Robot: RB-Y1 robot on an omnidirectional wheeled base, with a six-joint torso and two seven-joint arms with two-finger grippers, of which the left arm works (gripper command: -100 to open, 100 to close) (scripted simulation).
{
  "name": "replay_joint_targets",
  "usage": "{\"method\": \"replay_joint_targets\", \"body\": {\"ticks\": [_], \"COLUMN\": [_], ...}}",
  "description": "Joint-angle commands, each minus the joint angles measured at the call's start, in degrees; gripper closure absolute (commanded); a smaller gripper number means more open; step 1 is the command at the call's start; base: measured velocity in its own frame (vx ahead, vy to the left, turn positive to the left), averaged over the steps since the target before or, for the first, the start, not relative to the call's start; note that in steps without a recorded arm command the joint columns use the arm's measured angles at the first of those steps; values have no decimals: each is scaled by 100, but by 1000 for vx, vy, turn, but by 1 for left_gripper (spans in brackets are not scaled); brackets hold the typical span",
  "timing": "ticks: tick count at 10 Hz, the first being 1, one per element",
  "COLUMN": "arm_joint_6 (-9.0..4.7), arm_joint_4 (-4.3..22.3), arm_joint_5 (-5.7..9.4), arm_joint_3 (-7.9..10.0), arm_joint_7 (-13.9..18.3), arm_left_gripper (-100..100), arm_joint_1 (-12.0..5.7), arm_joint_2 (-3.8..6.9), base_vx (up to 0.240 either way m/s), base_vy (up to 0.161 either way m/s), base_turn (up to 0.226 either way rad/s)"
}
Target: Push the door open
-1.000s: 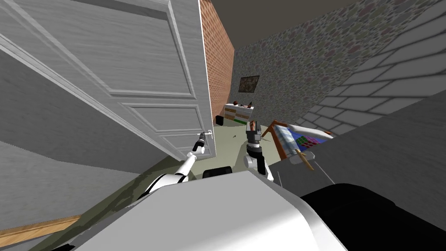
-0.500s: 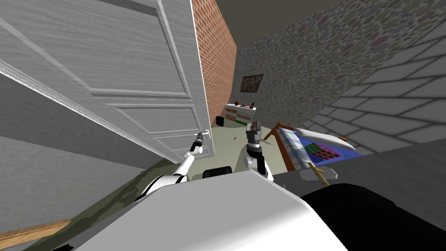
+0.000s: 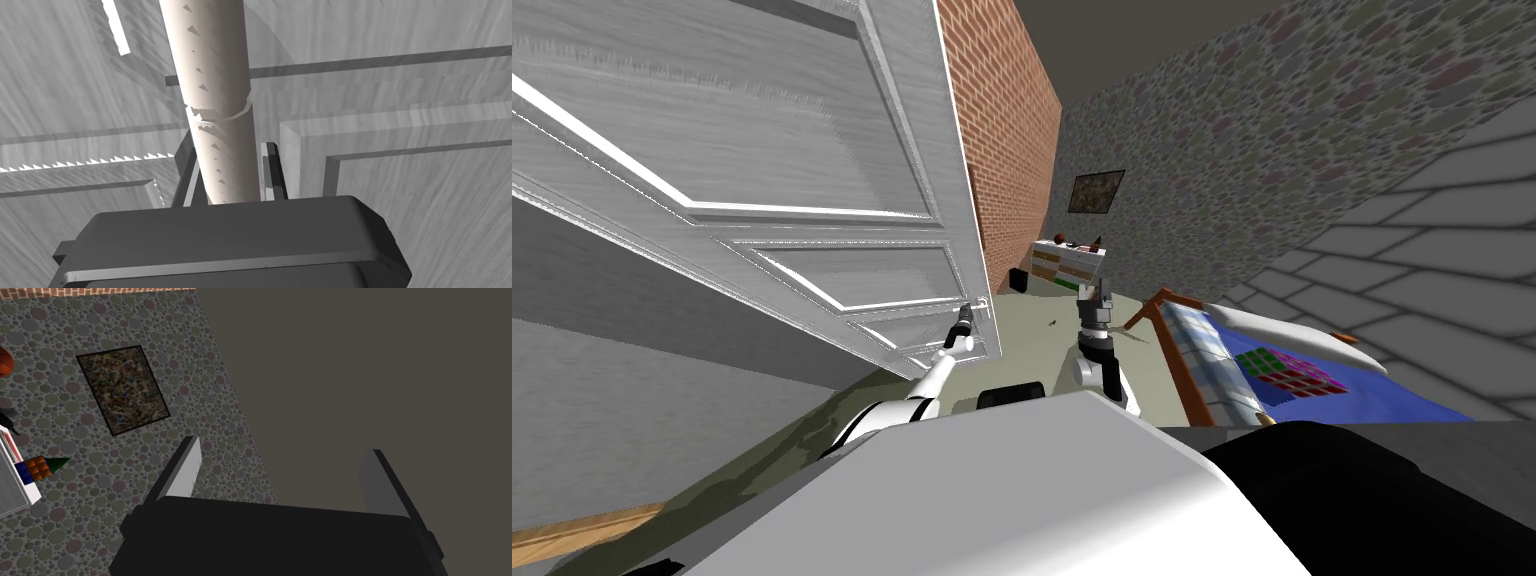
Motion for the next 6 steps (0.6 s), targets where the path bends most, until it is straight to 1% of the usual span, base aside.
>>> {"method": "replay_joint_targets", "body": {"ticks": [1, 2, 3, 4, 5, 6], "arm_joint_6": [21, 17, 17, 8, 2, 0], "arm_joint_4": [-89, -81, -81, -60, -47, -41], "arm_joint_5": [27, 34, 34, 54, 66, 72], "arm_joint_3": [167, 206, 206, 313, 380, 410], "arm_joint_7": [-53, -63, -63, -90, -106, -114], "arm_left_gripper": [100, 100, 100, 100, 100, 100], "arm_joint_1": [23, 21, 21, 17, 15, 13], "arm_joint_2": [55, 61, 61, 76, 85, 88], "base_vx": [163, 169, 105, 112, 155, 142], "base_vy": [-146, -119, -52, -83, -131, -100], "base_turn": [96, 71, 27, 35, 79, 76]}}
